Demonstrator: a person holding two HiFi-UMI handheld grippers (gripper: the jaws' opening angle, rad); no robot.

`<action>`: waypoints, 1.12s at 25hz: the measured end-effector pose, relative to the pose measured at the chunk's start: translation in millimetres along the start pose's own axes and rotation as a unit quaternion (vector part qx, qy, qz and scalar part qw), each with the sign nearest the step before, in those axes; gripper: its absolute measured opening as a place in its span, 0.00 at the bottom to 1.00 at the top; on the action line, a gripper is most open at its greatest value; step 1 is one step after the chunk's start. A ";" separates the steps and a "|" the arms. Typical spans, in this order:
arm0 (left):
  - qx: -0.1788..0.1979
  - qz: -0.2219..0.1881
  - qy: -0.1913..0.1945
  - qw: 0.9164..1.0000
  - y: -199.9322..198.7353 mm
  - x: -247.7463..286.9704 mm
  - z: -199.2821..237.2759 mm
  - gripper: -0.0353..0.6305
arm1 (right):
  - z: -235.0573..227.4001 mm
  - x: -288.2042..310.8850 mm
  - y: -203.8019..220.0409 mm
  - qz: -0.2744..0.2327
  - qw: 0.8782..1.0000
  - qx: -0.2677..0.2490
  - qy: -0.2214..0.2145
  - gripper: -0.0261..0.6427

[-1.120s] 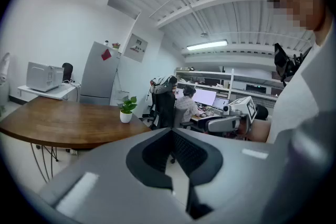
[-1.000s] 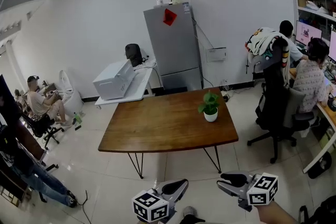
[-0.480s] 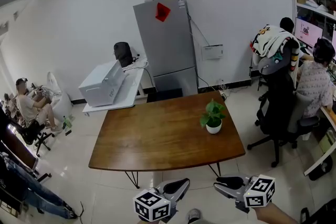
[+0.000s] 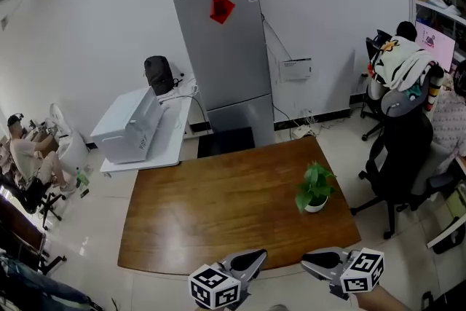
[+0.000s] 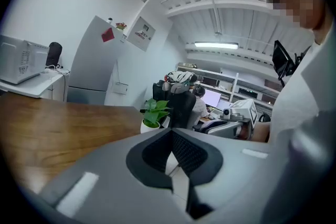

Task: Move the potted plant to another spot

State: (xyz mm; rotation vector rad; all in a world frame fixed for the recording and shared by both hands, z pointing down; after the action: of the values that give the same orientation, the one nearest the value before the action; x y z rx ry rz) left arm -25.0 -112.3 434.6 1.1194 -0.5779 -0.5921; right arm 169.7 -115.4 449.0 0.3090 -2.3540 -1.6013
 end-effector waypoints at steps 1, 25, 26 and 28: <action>-0.001 0.001 0.002 1.000 -1.1 4.9 8.9 0.05 | -6.5 5.1 -0.9 -0.001 1.000 0.000 0.005 0.09; -0.017 0.025 -0.029 0.999 -0.1 47.3 47.2 0.05 | -194.0 11.7 37.0 0.117 0.979 -0.086 0.141 0.51; -0.014 0.023 -0.033 0.999 1.2 45.6 51.0 0.05 | -203.7 15.8 41.7 0.123 0.978 -0.086 0.147 0.56; -0.011 0.022 -0.041 0.999 2.1 43.0 56.3 0.05 | -223.2 22.8 48.2 0.129 0.975 -0.085 0.161 0.65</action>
State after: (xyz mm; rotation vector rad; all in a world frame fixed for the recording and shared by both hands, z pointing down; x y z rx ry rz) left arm -32.9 -177.8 460.4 1.0630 -0.6630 -0.6068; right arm 224.1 -299.9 574.1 0.1974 -1.9160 -1.4885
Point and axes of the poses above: the fingertips, and each gripper's own axes: x forward along the fingers, z to its left, y out of its underside, the point moved 7 cm from there along -x, backward along the fingers, and after that the axes turned 8 degrees about -z, right-handed, at the moved point
